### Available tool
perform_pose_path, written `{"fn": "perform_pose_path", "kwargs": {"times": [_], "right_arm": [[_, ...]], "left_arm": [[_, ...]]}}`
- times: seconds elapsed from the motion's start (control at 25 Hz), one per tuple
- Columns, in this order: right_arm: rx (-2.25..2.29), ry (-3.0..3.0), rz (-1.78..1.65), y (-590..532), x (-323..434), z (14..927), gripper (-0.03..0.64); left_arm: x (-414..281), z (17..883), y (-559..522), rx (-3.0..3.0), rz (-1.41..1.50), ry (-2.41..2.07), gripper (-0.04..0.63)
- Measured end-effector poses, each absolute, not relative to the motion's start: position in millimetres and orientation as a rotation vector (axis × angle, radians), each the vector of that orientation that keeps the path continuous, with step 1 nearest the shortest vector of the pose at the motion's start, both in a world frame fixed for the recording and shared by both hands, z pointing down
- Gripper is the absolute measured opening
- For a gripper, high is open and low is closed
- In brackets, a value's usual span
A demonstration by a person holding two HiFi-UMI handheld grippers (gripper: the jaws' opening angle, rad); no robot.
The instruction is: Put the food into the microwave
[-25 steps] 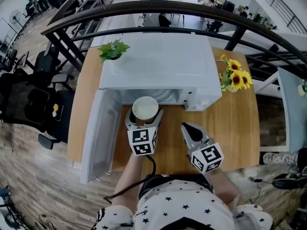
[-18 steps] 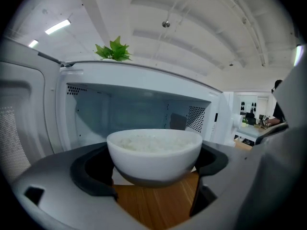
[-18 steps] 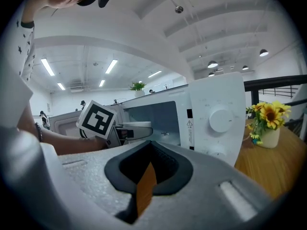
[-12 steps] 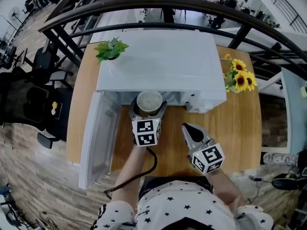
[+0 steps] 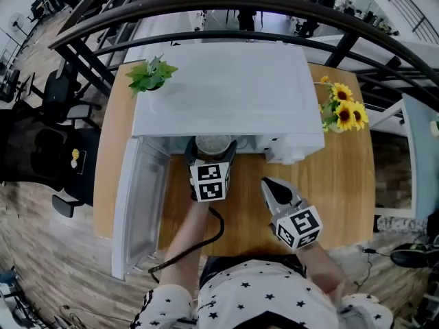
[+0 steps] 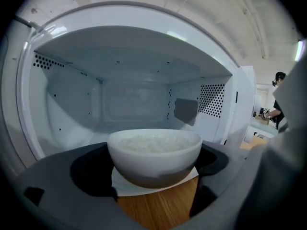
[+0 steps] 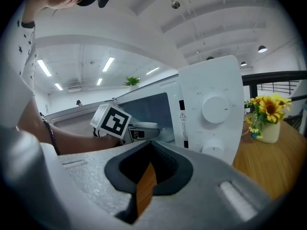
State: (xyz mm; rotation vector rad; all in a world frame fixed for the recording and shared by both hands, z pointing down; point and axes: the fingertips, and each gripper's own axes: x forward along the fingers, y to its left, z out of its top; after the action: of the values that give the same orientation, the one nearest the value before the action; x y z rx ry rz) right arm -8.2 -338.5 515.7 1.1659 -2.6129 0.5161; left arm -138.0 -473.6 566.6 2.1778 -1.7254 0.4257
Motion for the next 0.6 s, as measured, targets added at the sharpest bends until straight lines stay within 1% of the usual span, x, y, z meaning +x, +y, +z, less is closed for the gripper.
{"fn": "perform_pose_path", "kwargs": {"times": [0.6], "right_arm": [[1.158, -2.612, 0.521, -344, -9, 518, 0.006]], "left_arm": [[-143, 582, -496, 2.166, 0.509, -1.753, 0.486]]}}
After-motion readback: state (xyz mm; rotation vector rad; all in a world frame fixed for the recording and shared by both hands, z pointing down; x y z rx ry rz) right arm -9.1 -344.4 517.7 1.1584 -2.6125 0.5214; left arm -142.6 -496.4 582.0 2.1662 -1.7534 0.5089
